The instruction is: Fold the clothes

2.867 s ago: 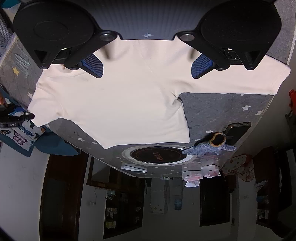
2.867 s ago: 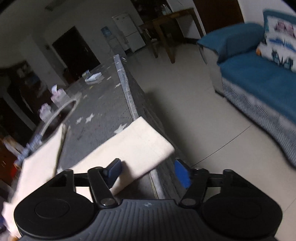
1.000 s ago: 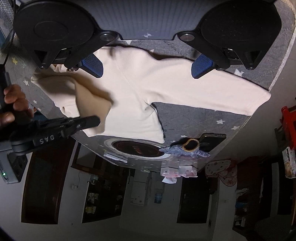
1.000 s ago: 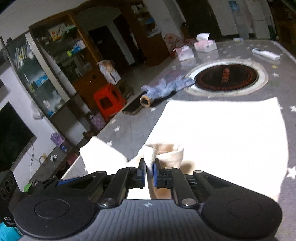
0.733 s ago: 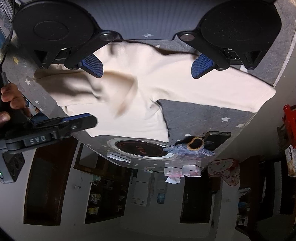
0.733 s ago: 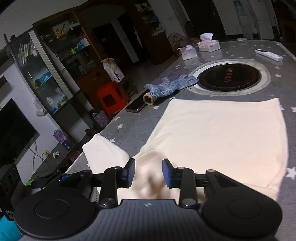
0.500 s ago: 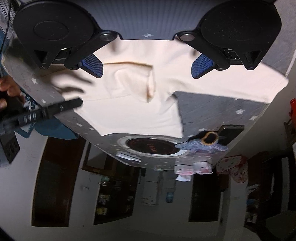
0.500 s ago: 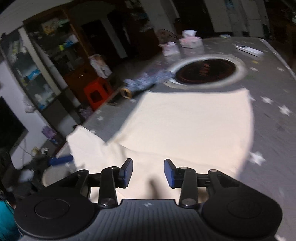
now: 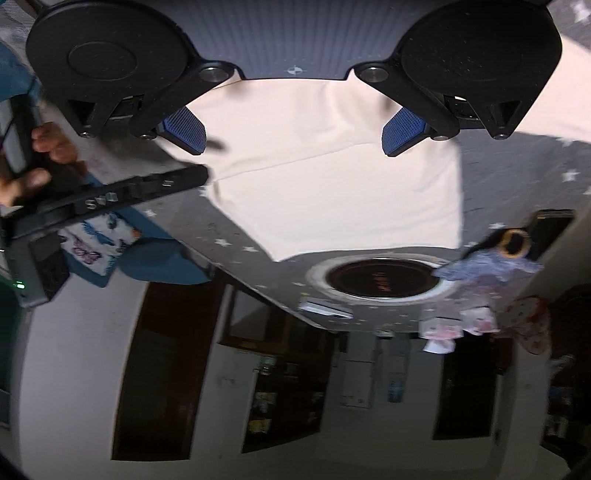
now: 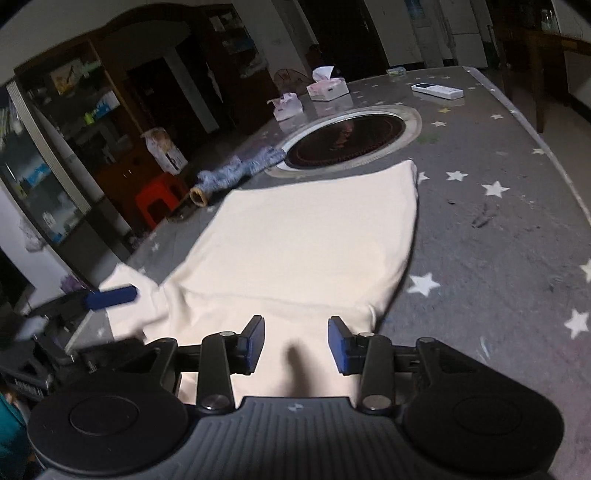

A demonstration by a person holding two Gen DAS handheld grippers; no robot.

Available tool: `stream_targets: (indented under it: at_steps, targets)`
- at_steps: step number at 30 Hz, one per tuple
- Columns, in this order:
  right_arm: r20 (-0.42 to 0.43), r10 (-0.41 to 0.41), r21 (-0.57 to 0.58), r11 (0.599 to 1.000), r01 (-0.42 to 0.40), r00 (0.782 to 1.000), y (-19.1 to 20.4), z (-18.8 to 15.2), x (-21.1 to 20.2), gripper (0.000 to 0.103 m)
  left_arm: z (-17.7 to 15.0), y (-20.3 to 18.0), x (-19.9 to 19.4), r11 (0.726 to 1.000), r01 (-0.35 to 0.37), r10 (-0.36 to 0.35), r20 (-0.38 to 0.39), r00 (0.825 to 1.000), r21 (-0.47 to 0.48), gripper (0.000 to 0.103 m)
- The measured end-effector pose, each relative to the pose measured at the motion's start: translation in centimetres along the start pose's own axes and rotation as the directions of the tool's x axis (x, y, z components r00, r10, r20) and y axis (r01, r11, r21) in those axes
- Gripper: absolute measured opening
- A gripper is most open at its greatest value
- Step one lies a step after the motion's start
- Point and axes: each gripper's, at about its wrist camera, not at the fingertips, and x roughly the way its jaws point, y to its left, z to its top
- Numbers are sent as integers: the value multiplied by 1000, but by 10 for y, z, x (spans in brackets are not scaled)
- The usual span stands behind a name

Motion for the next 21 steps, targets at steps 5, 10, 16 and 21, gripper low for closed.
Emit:
stream_targets:
  at_steps: [5,10,16,21]
  targets:
    - [-11,21,34,999,-20,1000,-8,6,14,38,-4,3,23,996,83,-85,-56,995,-25,103]
    - [-23,26,28,999,-25,999,-9,6,21,38,-9,16,34,997,31,-39,-113,993,-69,103]
    - [-28,21,12,1000,-21,999,-7,5,21,38,-11,24,14,996,-19,11,-87,996,-84,103]
    - [-26,10,-15,1000,-10,1000,-5,4,21,38,-13,30,-2,993,-59,53,-65,997,-98,103]
